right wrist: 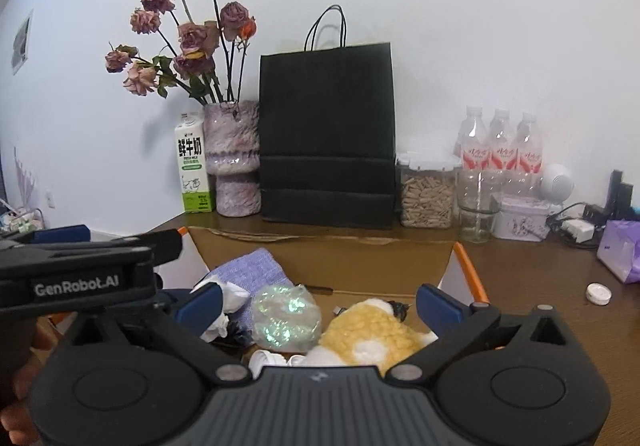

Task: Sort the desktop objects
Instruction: 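Pull both tools back from the box toward the soap bar and cap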

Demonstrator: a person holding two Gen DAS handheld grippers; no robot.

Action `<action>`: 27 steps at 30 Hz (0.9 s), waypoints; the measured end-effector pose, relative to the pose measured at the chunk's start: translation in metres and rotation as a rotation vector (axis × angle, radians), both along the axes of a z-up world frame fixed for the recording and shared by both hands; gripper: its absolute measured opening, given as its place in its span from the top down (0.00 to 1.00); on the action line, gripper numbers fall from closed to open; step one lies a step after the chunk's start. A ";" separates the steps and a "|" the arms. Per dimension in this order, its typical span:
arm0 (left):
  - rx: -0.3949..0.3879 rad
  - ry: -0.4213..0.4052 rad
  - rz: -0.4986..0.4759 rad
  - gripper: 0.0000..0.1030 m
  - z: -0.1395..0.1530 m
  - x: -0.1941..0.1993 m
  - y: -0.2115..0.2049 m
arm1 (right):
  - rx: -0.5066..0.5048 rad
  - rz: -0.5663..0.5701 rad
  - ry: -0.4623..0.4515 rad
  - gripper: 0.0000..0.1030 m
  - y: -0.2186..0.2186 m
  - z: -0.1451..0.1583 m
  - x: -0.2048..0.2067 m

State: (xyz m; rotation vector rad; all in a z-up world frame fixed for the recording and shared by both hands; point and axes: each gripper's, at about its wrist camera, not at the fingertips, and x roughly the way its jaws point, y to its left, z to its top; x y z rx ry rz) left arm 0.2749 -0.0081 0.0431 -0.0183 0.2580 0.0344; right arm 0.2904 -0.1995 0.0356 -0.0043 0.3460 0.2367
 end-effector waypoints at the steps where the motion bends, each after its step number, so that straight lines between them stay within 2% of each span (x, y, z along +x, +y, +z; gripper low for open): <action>1: 0.000 0.003 0.004 0.00 0.000 0.000 -0.001 | -0.003 -0.002 -0.001 0.00 0.000 0.000 -0.001; 27: -0.035 0.036 0.000 0.00 -0.006 -0.007 0.004 | -0.037 0.001 -0.013 0.00 0.001 -0.002 -0.012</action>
